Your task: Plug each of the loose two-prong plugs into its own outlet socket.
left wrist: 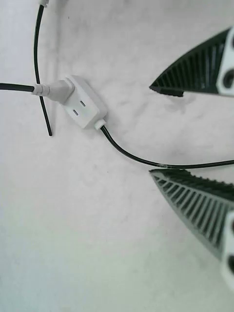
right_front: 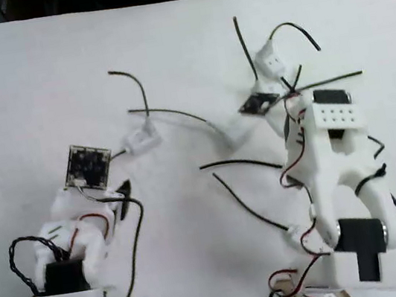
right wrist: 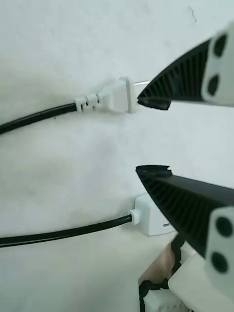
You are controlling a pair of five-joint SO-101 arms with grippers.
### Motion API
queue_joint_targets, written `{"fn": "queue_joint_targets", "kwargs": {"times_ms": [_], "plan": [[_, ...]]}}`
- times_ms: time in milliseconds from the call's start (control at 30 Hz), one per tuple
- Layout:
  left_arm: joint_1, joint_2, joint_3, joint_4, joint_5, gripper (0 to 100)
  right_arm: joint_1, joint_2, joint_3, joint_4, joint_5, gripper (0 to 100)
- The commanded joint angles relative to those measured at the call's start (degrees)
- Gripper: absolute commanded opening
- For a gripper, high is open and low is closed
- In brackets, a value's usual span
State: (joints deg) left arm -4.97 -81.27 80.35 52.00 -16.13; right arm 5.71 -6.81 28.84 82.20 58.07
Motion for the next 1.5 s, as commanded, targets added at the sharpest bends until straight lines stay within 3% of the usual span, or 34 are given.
{"fn": "queue_joint_targets", "kwargs": {"times_ms": [0,233,567,967,1300,1467], "plan": [[-0.22,-0.66,-0.18,-1.32,0.09,24,-2.15,-4.88,3.96,-4.00,0.62,19.0],[-0.57,-0.66,2.29,-4.66,0.09,24,-2.07,-4.70,9.58,-12.44,2.37,18.7],[-0.57,-0.66,2.29,-5.01,0.09,24,2.15,-4.44,11.25,-16.48,7.47,18.7],[-0.57,-0.66,2.29,-5.01,0.09,24,2.42,4.09,10.90,-20.18,7.56,18.7],[-0.57,-0.66,2.29,-5.01,0.09,24,3.12,6.37,10.90,-22.11,7.38,2.2],[-0.57,-0.66,2.29,-5.01,0.09,24,3.12,6.20,10.90,-21.76,7.03,1.7]]}}
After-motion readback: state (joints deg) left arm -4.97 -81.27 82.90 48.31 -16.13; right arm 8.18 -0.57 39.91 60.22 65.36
